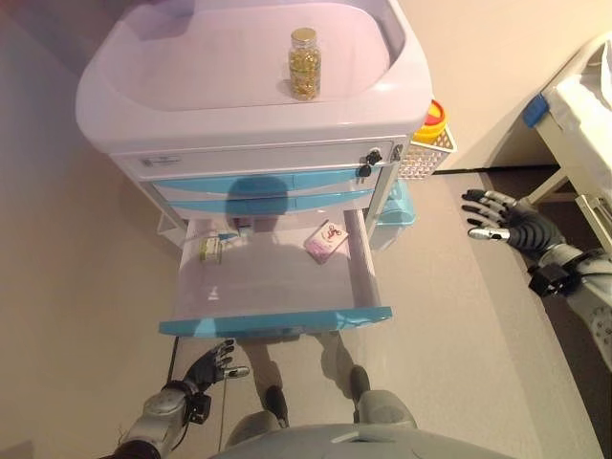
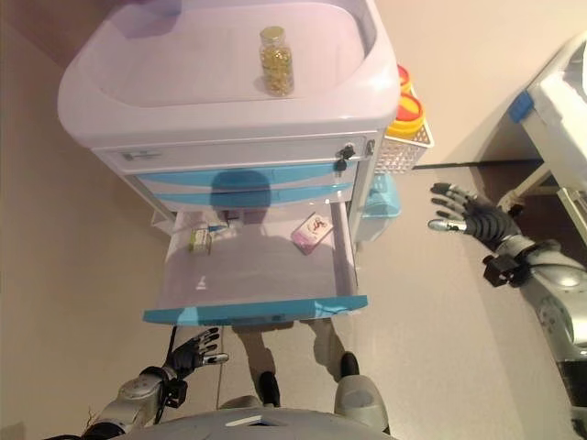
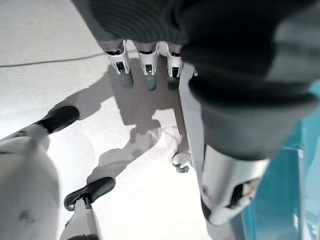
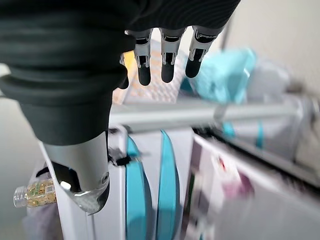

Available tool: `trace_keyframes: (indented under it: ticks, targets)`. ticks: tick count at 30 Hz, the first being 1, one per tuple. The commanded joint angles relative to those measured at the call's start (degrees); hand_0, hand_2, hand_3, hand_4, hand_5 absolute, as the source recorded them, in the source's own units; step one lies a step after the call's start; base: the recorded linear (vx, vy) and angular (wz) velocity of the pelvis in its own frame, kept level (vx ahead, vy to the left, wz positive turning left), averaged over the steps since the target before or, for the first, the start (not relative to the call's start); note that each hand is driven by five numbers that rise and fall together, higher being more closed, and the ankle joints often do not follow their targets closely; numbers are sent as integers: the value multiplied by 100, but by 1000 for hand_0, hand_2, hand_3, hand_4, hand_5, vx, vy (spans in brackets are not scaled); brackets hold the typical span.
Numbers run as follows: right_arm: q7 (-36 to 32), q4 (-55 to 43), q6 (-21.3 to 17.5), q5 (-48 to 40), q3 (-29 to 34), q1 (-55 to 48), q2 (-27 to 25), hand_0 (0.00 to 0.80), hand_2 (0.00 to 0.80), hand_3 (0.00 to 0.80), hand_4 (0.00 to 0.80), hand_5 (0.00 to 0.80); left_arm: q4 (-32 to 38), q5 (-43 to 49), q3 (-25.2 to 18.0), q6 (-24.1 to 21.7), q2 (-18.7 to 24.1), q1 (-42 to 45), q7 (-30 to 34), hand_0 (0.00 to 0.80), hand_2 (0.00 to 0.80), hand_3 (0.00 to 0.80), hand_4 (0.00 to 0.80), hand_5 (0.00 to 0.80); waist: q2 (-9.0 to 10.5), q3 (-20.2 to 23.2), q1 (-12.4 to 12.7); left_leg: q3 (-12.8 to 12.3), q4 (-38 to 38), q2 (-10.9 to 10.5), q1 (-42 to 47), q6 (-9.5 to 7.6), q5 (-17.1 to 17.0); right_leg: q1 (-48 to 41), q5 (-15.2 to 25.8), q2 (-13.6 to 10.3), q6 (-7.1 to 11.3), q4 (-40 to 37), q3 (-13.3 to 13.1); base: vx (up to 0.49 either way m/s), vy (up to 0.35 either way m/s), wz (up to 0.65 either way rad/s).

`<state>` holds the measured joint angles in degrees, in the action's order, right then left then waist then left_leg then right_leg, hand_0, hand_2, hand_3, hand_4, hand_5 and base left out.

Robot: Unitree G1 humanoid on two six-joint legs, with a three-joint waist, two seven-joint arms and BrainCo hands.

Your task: Open the drawer and pick up the medicine

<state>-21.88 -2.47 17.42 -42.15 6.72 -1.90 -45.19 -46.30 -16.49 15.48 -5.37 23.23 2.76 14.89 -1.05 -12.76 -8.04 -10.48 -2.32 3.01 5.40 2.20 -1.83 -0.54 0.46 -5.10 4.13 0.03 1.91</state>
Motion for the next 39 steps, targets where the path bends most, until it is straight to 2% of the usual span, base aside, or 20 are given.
trace_keyframes:
  ticks: [1, 6, 11, 14, 17, 21, 22, 26, 32, 39]
  targets:
    - [-402, -252, -324, -508, -430, -60, 294, 0, 0, 0, 0, 0, 85, 269, 138, -247, 237, -315, -78, 0, 0, 0, 0, 0, 170, 62, -23, 94, 871, 125, -425, 185, 491, 413, 51, -263, 520, 518, -14, -47, -13, -16]
    - [-1073, -86, -606, -363, -1007, -222, 450, 0, 0, 0, 0, 0, -73, 126, 251, -359, 498, -676, -227, 0, 0, 0, 0, 0, 87, -220, -253, -90, 1022, 125, -555, 173, 494, 638, 88, -264, 532, 609, -184, -85, 44, -19]
    - [-2054, 175, -489, -817, -1357, -390, 501, 0, 0, 0, 0, 0, -467, -245, 232, -535, 739, -1048, -232, 0, 0, 0, 0, 0, 35, -467, -509, -279, 1168, 85, -655, 165, 529, 814, 139, -283, 530, 654, -406, -37, 87, -38]
    - [-2358, 361, -437, -870, -1477, -408, 553, 0, 0, 0, 0, 0, -598, -303, 223, -587, 795, -1172, -213, 0, 0, 0, 0, 0, 20, -532, -560, -315, 1229, 62, -706, 164, 552, 873, 153, -300, 534, 665, -455, -24, 66, -23]
    - [-2776, 747, -704, -890, -1792, -452, 565, 0, 0, 0, 0, 0, -792, -548, 301, -619, 909, -1492, -229, 0, 0, 0, 0, 0, -11, -696, -673, -381, 1375, -2, -836, 146, 585, 1036, 191, -318, 521, 699, -586, -47, 106, -25]
    - [-2829, 1074, -765, -1160, -1932, -421, 630, 0, 0, 0, 0, 0, -959, -679, 355, -667, 983, -1742, -244, 0, 0, 0, 0, 0, -18, -831, -747, -420, 1514, -20, -947, 137, 624, 1145, 200, -329, 508, 743, -634, -48, 74, -14]
    - [-3022, 1466, -922, -1256, -2047, -413, 705, 0, 0, 0, 0, 0, -1054, -911, 377, -645, 1067, -1989, -258, 0, 0, 0, 0, 0, -24, -985, -829, -472, 1644, -47, -1073, 120, 656, 1293, 238, -331, 491, 766, -719, -68, 98, -7]
    - [-3081, 1869, -1078, -1132, -2184, -473, 756, 0, 0, 0, 0, 0, -1144, -1124, 368, -514, 1265, -2335, -288, 0, 0, 0, 0, 0, 20, -1134, -895, -530, 1807, -63, -1209, 92, 691, 1397, 287, -322, 469, 779, -805, -36, 59, -24]
    - [-3011, 2052, -1418, -1259, -2447, -564, 848, 0, 0, 0, 0, 0, -1278, -1389, 280, -187, 1780, -3006, -160, 0, 0, 0, 0, 0, 161, -1343, -918, -534, 2030, -39, -1459, 65, 731, 1577, 321, -273, 430, 853, -877, -57, -14, -4]
    - [-2787, 2077, -1775, -1403, -2601, -595, 988, 0, 0, 0, 0, 0, -1455, -1435, 322, -86, 2248, -3619, -21, 0, 0, 0, 0, 0, 255, -1546, -927, -578, 2207, 25, -1660, 41, 757, 1686, 380, -216, 389, 847, -908, -35, -7, 2]
